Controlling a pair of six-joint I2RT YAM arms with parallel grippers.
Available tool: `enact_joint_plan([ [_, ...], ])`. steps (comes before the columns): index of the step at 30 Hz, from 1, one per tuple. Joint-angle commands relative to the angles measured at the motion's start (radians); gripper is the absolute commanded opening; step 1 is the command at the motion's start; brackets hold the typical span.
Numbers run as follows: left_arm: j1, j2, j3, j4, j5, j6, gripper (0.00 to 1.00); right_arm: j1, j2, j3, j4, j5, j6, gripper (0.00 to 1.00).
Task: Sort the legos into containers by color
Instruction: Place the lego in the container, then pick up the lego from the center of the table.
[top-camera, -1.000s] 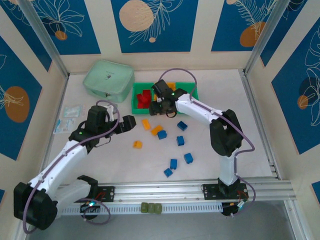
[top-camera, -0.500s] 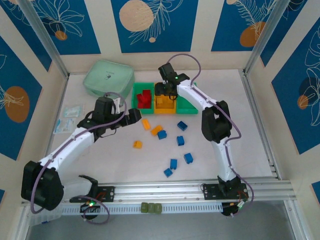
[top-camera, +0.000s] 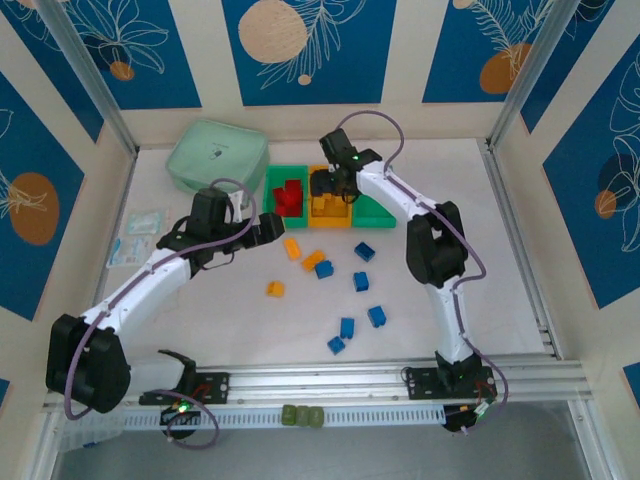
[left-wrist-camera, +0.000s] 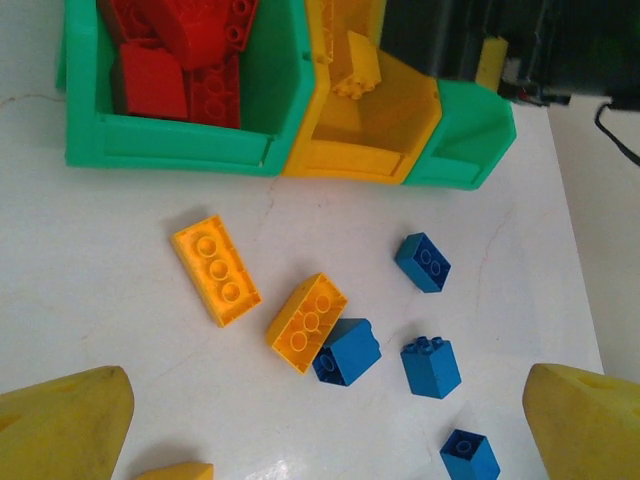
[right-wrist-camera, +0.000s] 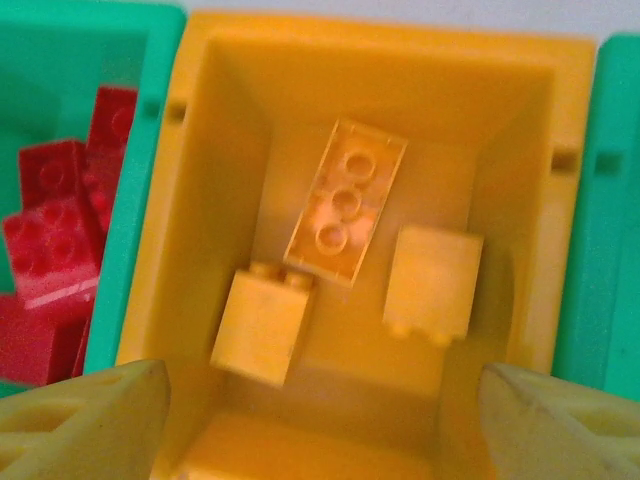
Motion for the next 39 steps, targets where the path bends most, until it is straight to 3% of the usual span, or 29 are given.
enact_joint_plan([
  [1,-0.006,-0.05,0.013,-0.047,0.01,0.035,0.99,0.042,-0.124,-0.096,0.04,-0.064,-0.004,0.82],
  [11,-0.005,-0.203,-0.08,-0.152,-0.078,0.044,0.99,0.159,-0.276,-0.31,0.026,-0.128,0.001,0.86],
  [16,-0.004,-0.264,-0.103,-0.222,-0.13,0.048,0.99,0.242,-0.255,-0.311,0.029,-0.135,0.035,0.87],
  [24,0.0,-0.37,-0.168,-0.269,-0.193,0.009,0.99,0.323,-0.099,-0.198,0.021,-0.115,0.087,0.87],
  [39,0.002,-0.409,-0.239,-0.246,-0.235,-0.047,0.99,0.282,0.082,-0.085,-0.036,-0.038,0.043,0.64],
])
